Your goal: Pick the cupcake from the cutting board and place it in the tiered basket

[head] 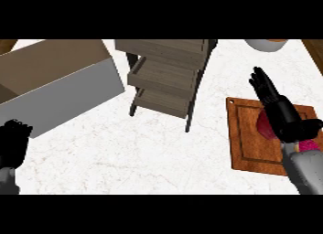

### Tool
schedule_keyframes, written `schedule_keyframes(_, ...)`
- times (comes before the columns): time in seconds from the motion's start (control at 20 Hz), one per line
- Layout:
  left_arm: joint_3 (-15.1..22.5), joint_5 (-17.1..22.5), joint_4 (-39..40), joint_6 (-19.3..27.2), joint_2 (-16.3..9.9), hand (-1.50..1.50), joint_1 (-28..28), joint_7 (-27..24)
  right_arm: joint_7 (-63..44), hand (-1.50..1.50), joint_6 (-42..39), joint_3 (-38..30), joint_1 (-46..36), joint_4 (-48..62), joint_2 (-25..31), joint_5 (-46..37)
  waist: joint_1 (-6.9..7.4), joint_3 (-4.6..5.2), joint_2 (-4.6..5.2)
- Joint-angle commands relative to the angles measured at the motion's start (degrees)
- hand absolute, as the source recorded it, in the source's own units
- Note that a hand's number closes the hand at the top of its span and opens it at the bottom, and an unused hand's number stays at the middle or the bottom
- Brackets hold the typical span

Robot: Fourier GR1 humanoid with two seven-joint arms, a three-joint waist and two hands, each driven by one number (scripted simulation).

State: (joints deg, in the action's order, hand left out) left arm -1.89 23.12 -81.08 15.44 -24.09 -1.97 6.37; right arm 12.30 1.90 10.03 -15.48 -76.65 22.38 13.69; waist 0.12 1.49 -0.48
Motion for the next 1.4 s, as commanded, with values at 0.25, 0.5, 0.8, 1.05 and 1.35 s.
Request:
schedule_keyframes(0.25,5.9,-4.4,-6.5,-6.5,-3.4,0.00,-0.8,-1.5,2.6,1.50,20.7,-10.4,1.2,-7.8,0.2,-6.9,-2.81,-1.54,-0.36)
schedule_keyframes(0.5,6.9,-3.2,-5.7,-6.7,-1.2,0.00,0.4,-0.9,-7.1,-1.50,45.2,-20.8,8.2,1.3,-4.8,-9.9,-4.58,-1.41,0.01)
schedule_keyframes(0.8,10.1,-5.1,-7.4,-7.0,0.2,0.00,0.0,0.8,-21.6,-1.50,54.0,-11.8,15.8,-8.0,2.1,-27.8,-1.62,-1.13,0.02)
schedule_keyframes(1.05,10.2,-5.0,-7.7,-7.3,-0.3,0.00,-1.0,1.7,-35.2,-1.50,45.4,-9.0,20.1,-3.9,12.2,-37.3,-1.41,-0.56,0.50)
schedule_keyframes(1.35,10.0,-5.5,-7.9,-7.4,-0.6,0.00,-1.6,1.2,-51.3,-1.50,24.5,-0.4,22.6,-8.8,17.4,-36.1,-0.16,-0.41,0.87)
